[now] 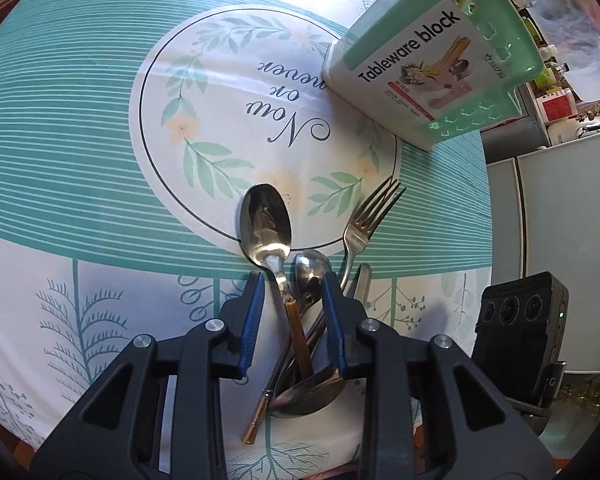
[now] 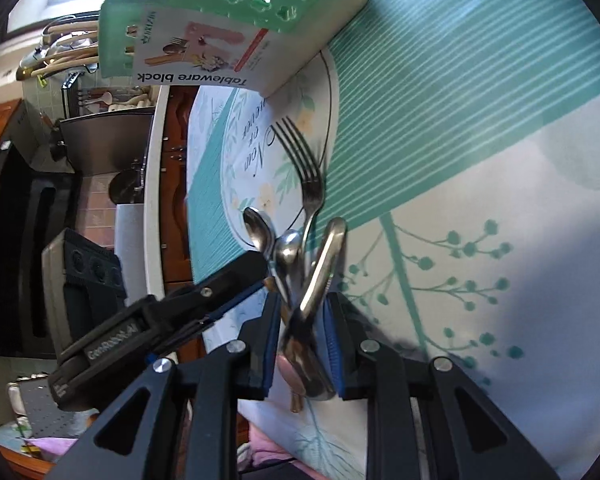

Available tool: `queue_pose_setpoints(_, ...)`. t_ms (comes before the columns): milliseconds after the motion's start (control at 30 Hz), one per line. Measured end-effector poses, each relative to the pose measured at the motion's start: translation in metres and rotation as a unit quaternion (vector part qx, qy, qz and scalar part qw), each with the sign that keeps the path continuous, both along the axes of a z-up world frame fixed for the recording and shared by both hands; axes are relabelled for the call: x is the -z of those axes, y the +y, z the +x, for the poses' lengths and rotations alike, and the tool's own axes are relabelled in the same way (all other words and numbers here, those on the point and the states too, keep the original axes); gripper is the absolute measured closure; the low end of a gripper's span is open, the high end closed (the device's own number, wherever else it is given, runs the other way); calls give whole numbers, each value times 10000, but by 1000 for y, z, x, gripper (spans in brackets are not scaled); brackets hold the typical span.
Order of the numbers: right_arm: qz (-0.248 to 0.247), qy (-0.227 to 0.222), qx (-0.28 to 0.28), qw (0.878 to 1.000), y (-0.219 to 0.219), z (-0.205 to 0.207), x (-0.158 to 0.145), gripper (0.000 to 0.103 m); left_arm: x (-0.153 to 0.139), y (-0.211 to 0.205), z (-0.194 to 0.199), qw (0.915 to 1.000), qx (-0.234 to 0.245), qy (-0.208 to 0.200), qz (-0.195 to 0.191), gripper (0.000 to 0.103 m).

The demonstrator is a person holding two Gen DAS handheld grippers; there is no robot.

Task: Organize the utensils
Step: 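Close the left tool on the gold-handled spoon while the right tool grasps a silver knife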

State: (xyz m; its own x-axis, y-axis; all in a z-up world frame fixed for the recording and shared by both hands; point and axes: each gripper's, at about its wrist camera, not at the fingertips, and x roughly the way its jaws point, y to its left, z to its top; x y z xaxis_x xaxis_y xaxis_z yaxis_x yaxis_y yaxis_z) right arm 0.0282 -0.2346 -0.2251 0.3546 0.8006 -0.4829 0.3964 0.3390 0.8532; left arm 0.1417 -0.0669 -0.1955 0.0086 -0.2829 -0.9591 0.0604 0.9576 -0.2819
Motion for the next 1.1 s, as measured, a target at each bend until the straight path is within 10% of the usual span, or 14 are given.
queue_pose_setpoints(433,244,-364,-12,9990,2,-2,-7,97,2,5,3,9998,-173,88,106,99)
queue_pose_setpoints(767,74,-605,-33,9981,0,-2,-24,98,-37,13,-9,9974,95,-717,29,103)
queue_pose_setpoints(1100,-107,-765,90,9970,-9,-6,-36,98,-21,13,-4,9995,-26,-134,-289,103)
